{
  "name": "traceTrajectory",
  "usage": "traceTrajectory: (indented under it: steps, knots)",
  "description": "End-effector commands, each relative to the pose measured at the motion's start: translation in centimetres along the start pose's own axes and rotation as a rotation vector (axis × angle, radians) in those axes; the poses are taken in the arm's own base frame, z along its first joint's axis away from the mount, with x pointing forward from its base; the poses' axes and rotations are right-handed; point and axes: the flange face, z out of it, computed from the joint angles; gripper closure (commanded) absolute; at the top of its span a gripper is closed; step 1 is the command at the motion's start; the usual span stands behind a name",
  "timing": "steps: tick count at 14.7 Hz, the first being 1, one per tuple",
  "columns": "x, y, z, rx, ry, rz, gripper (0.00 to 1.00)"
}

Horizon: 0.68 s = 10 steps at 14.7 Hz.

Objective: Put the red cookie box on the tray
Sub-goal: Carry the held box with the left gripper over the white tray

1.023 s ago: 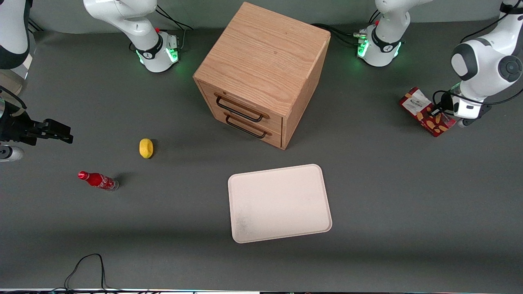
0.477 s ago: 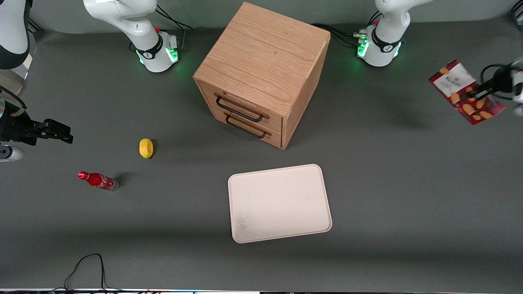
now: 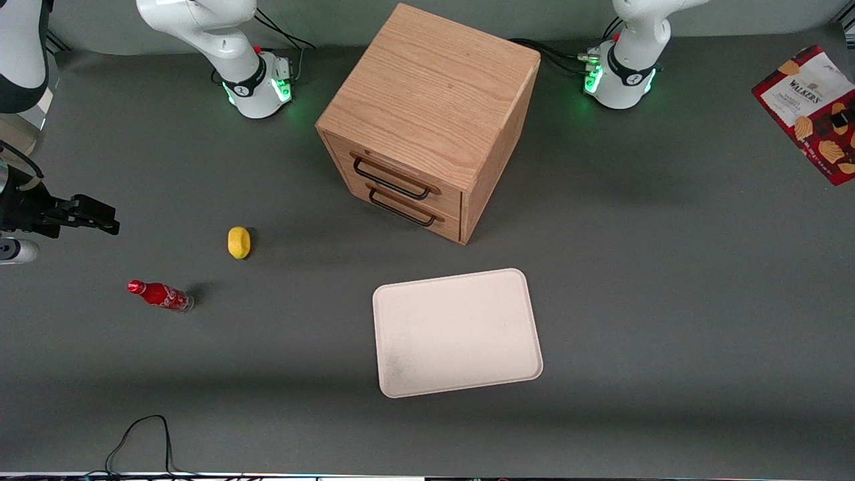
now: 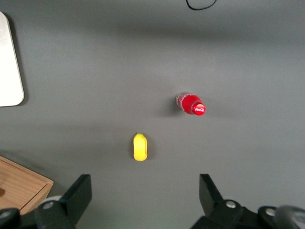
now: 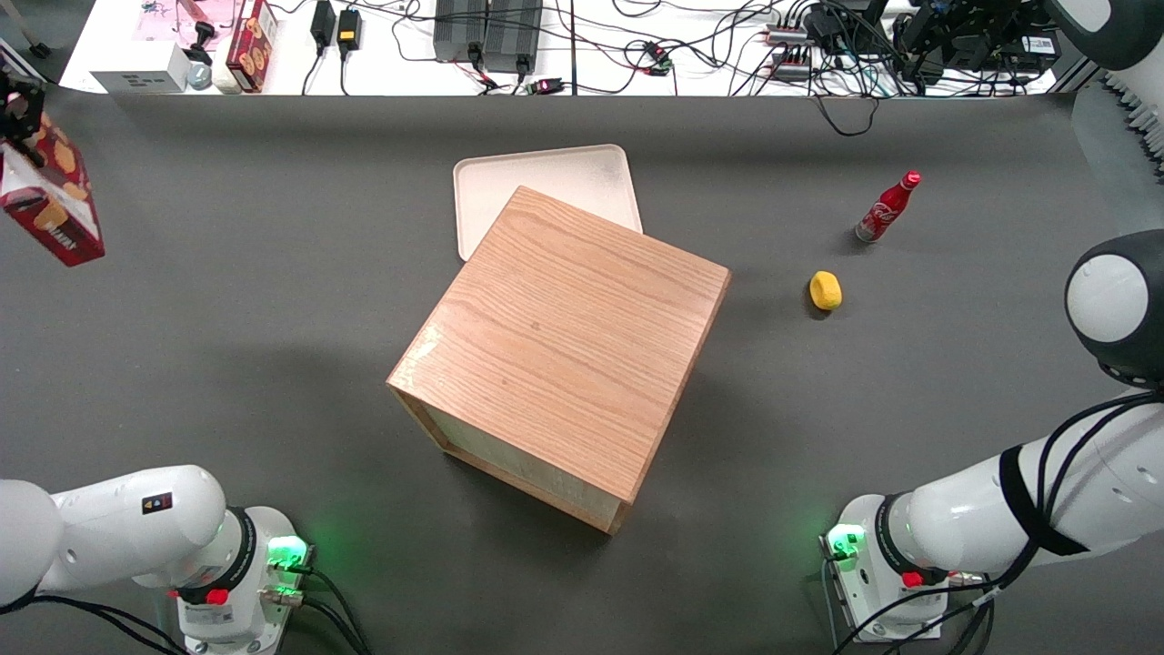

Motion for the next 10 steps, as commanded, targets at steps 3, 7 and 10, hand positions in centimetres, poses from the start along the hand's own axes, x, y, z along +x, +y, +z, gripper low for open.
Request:
traceTrajectory:
  steps: [3,7,10]
  knots:
    - [2.4,11.7,-1.1,0.018,0.009,0.046,1.0]
    - [2.7,26.5,1.7,-0.029,-0.012,0.036,1.0]
    - [2.8,35.4,4.7,-0.1,0.025,0.135,1.0]
